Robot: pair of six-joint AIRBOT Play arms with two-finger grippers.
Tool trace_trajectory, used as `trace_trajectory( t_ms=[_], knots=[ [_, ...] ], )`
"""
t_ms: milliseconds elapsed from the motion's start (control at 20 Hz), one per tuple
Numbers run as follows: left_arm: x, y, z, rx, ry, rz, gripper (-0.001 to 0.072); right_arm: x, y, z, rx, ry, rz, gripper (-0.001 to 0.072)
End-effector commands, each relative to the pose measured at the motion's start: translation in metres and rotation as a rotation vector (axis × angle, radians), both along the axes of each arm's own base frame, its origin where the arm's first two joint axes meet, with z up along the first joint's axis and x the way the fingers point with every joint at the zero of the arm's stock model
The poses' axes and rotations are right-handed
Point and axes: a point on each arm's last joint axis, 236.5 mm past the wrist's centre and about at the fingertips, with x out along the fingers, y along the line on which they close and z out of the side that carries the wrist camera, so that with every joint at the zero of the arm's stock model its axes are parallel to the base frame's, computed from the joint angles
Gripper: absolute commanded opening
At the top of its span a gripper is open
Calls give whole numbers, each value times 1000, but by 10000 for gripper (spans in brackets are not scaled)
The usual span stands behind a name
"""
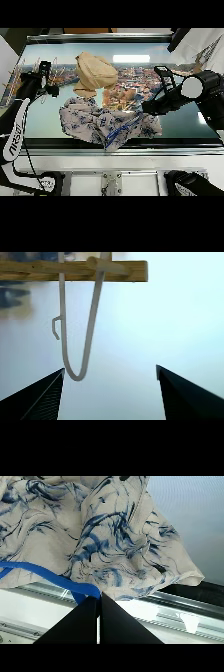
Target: Fold the clothes and pants, and hang the long-sleeved shirts on hangers.
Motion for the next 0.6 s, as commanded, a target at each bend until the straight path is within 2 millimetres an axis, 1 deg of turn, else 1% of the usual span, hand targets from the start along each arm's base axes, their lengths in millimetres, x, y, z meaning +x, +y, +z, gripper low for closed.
trace_trajectory(
  t_ms=[0,150,200,300,450,550],
  knots=[
    [9,35,-24,77,32,9,622,0,0,0,0,1,1,18],
    [27,50,-32,77,28,41,622,0,0,0,0,1,1,18],
    [30,54,-37,77,39,53,622,0,0,0,-1,1,1,19],
    [29,61,-52,78,85,78,622,0,0,0,-1,1,1,19],
    [32,63,-74,79,123,82,623,0,0,0,0,1,1,18],
    [36,63,-83,78,130,82,622,0,0,0,-1,1,1,19]
  ],
)
